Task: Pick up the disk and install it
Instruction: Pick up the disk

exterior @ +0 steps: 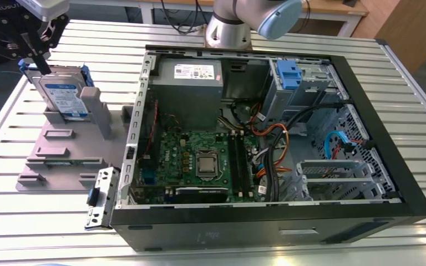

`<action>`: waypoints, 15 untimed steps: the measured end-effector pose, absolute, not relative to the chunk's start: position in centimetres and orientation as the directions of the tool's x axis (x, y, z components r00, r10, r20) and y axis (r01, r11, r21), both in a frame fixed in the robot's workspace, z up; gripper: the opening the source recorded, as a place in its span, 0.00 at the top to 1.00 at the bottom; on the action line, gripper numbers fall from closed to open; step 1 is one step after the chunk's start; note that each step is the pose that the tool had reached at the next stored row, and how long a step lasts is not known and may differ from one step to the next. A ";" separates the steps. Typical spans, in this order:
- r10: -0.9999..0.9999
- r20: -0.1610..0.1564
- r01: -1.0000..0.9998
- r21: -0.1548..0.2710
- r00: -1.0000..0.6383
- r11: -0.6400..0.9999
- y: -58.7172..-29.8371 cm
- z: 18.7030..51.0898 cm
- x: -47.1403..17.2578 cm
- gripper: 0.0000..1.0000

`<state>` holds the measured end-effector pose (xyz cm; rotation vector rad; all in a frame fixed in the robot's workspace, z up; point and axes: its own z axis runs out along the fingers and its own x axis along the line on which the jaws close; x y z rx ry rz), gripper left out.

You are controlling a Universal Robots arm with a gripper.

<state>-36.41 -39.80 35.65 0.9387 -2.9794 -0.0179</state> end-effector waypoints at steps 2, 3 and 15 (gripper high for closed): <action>-0.574 0.014 -0.574 0.016 -0.819 0.819 -39.8 35.6 -36.4 0.89; -0.575 0.014 -0.574 0.016 -0.818 0.818 -39.8 35.6 -36.4 0.89; -0.580 0.013 -0.580 0.016 -0.814 0.814 -39.8 35.6 -36.4 0.89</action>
